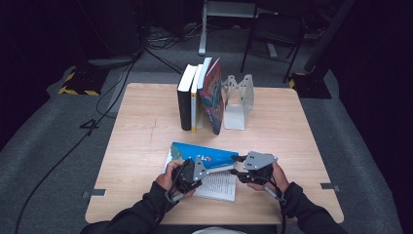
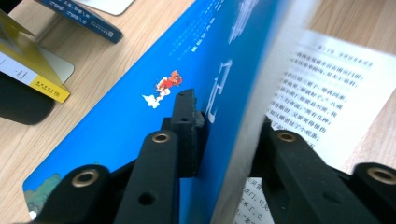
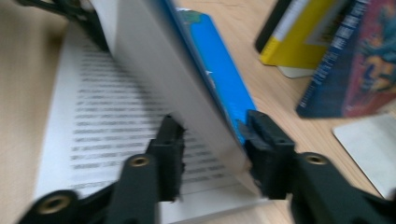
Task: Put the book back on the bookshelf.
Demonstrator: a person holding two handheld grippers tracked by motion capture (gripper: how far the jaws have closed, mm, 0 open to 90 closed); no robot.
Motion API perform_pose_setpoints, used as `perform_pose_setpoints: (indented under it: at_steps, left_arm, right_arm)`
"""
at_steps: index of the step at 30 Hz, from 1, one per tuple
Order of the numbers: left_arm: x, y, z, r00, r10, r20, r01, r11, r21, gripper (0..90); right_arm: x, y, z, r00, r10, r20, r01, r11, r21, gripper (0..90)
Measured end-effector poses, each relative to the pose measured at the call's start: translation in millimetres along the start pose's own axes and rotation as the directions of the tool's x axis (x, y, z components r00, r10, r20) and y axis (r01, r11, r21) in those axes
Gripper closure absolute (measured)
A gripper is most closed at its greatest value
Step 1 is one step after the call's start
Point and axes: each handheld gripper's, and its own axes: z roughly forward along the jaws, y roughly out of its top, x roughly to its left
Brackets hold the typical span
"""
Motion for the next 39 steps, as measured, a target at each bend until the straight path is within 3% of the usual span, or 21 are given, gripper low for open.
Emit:
perform_pose_setpoints:
  at_steps: [1,2,4,5,6,10,17,20,24,31,34,38,39]
  left_arm:
    - [3.7,-1.3,-2.5,0.9997,-0.019,0.018,0.019,0.9996,-0.018,75.2]
    - [5.6,-2.0,-3.5,0.9991,-0.03,0.03,0.03,0.9992,-0.025,75.4]
    - [10.5,-4.3,-4.7,0.9954,-0.074,0.061,0.077,0.9961,-0.043,75.9]
    - [10.5,-4.3,-4.7,0.9954,-0.074,0.061,0.077,0.9961,-0.043,76.4]
    - [14.5,-5.3,-5.7,0.9908,-0.107,0.083,0.111,0.9925,-0.051,76.7]
    - [16.7,-5.9,-9.0,0.9889,-0.121,0.086,0.127,0.9892,-0.072,77.1]
    - [25.9,-8.6,-20.2,0.9844,-0.146,0.098,0.157,0.9804,-0.118,78.6]
    - [28.7,-9.3,-24.2,0.9816,-0.161,0.104,0.174,0.9758,-0.133,78.8]
    - [29.3,-9.3,-26.7,0.9825,-0.155,0.103,0.169,0.9749,-0.145,78.8]
    - [34.1,-10.4,-36.4,0.9842,-0.141,0.107,0.158,0.9714,-0.177,79.1]
    - [37.2,-12.3,-41.1,0.9823,-0.147,0.117,0.168,0.9654,-0.2,79.2]
    - [38.8,-14.1,-42.8,0.9801,-0.15,0.129,0.176,0.9611,-0.213,79.0]
    - [40.1,-15.1,-42.9,0.9773,-0.155,0.144,0.183,0.9602,-0.211,78.8]
  right_arm:
    - [-4.9,-4.1,0.1,0.9999,0.009,0.01,-0.009,1.0,0.022,46.1]
    - [-12.7,-13.4,0.8,0.9986,0.052,0.008,-0.052,0.997,0.052,43.2]
    - [-21.3,-27.3,1.5,0.9941,0.107,-0.02,-0.105,0.991,0.077,42.4]
    - [-21.3,-27.3,1.5,0.9941,0.107,-0.02,-0.105,0.991,0.077,42.4]
    - [-27.0,-35.9,2.7,0.9915,0.13,-0.001,-0.129,0.986,0.108,42.4]
    - [-32.2,-39.6,2.0,0.9879,0.155,0.01,-0.155,0.983,0.097,43.2]
    - [-32.4,-41.6,7.8,0.9875,0.155,0.031,-0.157,0.98,0.125,44.4]
    - [-33.0,-43.2,12.9,0.9861,0.165,0.018,-0.166,0.976,0.139,44.1]
    - [-31.3,-43.8,23.3,0.9895,0.144,0.011,-0.144,0.974,0.177,43.8]
    - [-35.8,-48.5,33.6,0.9862,0.166,-0.006,-0.162,0.971,0.177,42.5]
    - [-36.1,-47.9,35.4,0.9875,0.157,0.001,-0.155,0.973,0.171,41.5]
    - [-34.7,-48.2,40.0,0.9801,0.182,-0.079,-0.171,0.977,0.127,40.4]
    - [-31.5,-45.4,38.5,0.9839,0.155,-0.09,-0.146,0.985,0.094,45.4]
